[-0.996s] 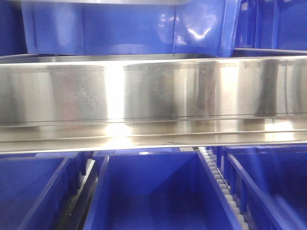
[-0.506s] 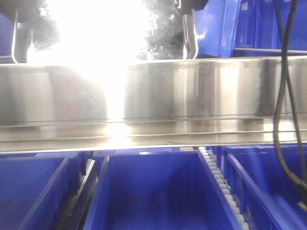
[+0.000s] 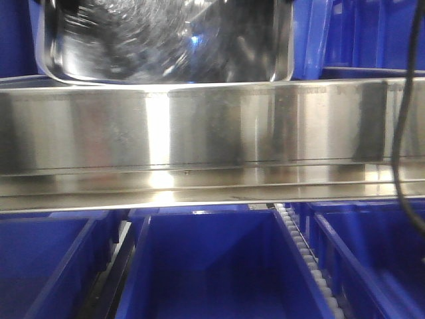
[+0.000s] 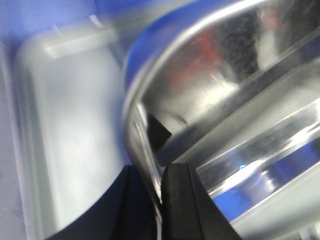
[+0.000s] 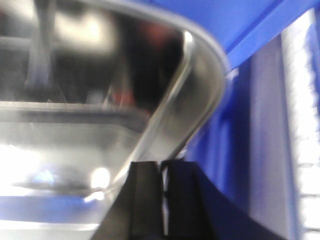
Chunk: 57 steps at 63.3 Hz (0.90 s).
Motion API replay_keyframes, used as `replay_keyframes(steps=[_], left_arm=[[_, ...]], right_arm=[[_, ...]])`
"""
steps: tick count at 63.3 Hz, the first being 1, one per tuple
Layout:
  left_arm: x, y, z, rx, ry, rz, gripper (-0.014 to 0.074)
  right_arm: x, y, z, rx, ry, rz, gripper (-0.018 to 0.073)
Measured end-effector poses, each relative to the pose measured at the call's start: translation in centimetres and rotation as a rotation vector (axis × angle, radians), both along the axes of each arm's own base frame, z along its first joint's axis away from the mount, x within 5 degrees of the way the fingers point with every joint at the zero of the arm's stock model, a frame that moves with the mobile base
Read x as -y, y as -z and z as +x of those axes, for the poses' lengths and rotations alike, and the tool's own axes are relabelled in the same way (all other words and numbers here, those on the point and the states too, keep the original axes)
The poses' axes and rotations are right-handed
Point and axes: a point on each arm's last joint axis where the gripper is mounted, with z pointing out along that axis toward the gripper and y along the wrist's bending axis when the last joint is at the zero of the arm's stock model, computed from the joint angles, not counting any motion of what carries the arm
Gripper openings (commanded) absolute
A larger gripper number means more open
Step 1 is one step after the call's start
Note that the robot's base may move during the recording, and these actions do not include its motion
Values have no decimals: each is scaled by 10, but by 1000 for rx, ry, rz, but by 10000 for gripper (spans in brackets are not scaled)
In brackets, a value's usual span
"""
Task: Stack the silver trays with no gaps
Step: 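Set the held tray down inside the lower silver tray with both grippers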
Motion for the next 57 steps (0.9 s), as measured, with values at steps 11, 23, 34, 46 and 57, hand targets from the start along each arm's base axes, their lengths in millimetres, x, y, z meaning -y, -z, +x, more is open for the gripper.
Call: replay_keyframes(steps=[11,23,34,46,57], left_arm=[[-2,-1,0,11,-20,2,-16],[-2,-1,1,12,-23,1,-16],[-2,-1,0,4,-26,6,-16],[-3,-1,0,5,-29,13,15],[-4,-1,0,6,-30,21,206]], right_arm=[[-1,0,1,12,-14,3,-81],[-2,-1,1,18,-18,7,-79],[-2,-1,1,16,-19,8,-77],[-2,0,1,9,-18,12,10],[-3,1,-1,-7,-17,28,310]])
